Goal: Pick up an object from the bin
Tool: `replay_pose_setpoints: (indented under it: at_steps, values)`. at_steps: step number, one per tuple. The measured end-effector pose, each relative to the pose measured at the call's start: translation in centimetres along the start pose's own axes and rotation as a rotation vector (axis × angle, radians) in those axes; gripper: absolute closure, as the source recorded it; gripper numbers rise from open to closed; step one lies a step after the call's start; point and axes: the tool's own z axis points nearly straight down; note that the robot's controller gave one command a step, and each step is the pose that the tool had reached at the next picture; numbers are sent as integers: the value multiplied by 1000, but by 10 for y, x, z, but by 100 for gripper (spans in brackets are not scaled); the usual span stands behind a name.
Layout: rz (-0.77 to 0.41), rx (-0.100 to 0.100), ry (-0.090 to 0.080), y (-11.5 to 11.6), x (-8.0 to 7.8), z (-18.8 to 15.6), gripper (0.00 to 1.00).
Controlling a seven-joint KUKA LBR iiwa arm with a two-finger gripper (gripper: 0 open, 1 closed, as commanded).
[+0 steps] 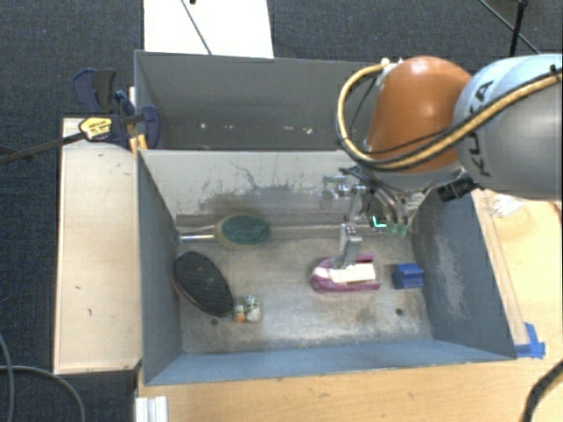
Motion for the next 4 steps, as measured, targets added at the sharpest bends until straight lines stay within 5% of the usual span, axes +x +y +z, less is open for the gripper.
replay_pose_setpoints:
  at_steps: [1,2,3,4]
  values:
    - [-62,1,1,-72,17,107,0]
    - [-65,1,-11,-70,13,99,100]
    - [185,-5,-11,-94,0,99,100]
    - [314,-5,-6,-99,-9,99,100]
